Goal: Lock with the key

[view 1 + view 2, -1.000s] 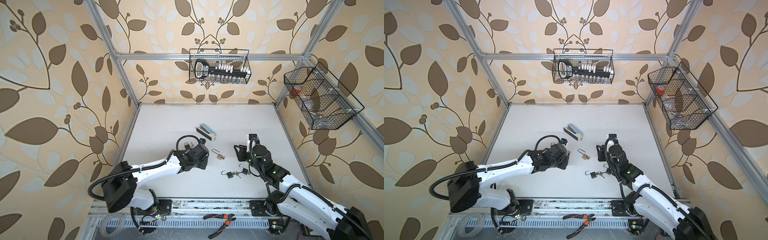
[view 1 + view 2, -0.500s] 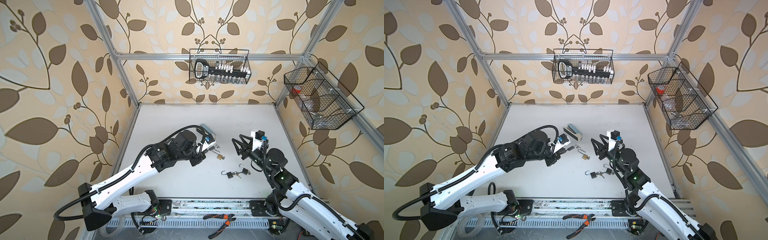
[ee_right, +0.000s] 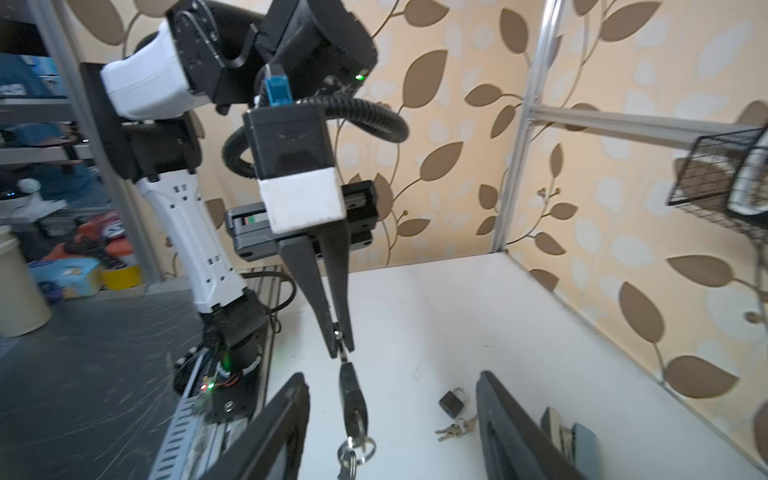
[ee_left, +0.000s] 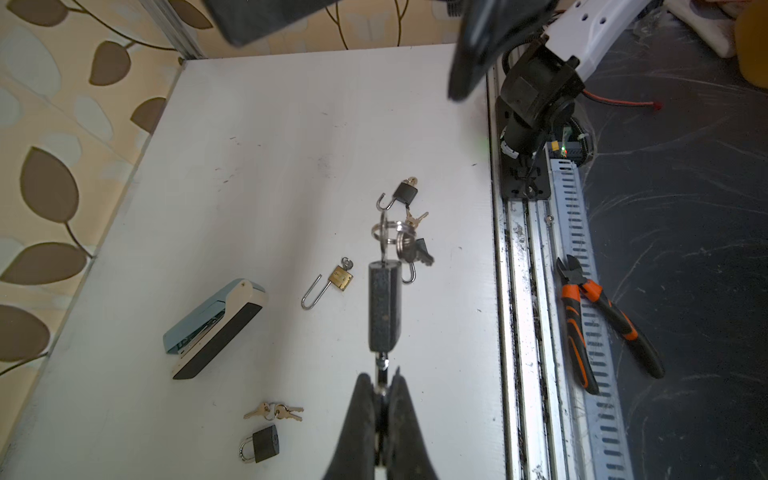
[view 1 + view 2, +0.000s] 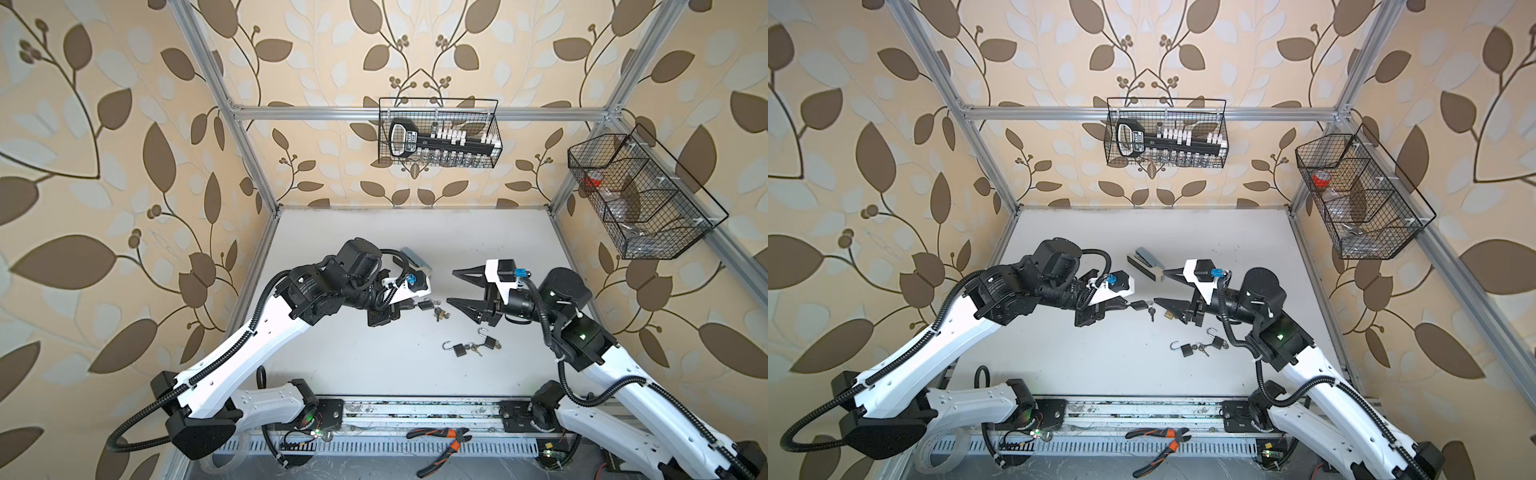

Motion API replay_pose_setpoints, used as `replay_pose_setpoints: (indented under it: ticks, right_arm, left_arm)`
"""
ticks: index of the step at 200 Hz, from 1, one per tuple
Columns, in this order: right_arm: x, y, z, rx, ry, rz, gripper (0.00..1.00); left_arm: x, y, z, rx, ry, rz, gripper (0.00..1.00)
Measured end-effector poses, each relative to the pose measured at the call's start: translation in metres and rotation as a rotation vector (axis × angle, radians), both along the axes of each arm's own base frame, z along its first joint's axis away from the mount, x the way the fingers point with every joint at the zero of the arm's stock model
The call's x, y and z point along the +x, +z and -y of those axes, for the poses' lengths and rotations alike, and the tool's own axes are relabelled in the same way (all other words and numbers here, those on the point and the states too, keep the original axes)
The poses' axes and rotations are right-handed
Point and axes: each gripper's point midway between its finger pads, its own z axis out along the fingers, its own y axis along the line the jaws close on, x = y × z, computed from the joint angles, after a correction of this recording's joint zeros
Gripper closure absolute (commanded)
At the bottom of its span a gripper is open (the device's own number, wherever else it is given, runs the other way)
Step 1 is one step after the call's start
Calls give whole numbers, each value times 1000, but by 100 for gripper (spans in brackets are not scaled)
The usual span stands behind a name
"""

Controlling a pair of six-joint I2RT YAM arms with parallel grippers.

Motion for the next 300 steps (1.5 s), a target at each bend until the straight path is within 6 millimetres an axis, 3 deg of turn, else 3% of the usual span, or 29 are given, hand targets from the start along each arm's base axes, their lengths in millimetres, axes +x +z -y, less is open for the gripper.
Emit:
replay_pose_setpoints:
  ticks: [38, 72, 124, 148, 198, 241, 300]
  right_arm:
    - [-12, -25, -23, -120, 111, -54, 37]
    - [-3, -42, -29, -188, 93, -97, 40]
    - [-1, -68, -34, -264, 95, -170, 57]
    - [-4, -68, -35, -264, 111, -181, 61]
    - [-6, -65, -36, -250, 123, -188, 60]
    - [-5, -62, -37, -237, 119, -196, 72]
    - [-5, -62, -37, -232, 114, -212, 97]
  left_arm:
    - [-1, -7, 2, 34, -24, -23, 100]
    - [-1, -4, 1, 36, -28, -20, 100]
    - [0, 1, 2, 29, -37, 0, 100]
    - [1, 2, 3, 30, -40, 3, 100]
    - [0, -2, 2, 45, -41, -12, 100]
    - [0, -2, 2, 45, -41, -12, 100]
    - [-1, -2, 2, 46, -41, -13, 100]
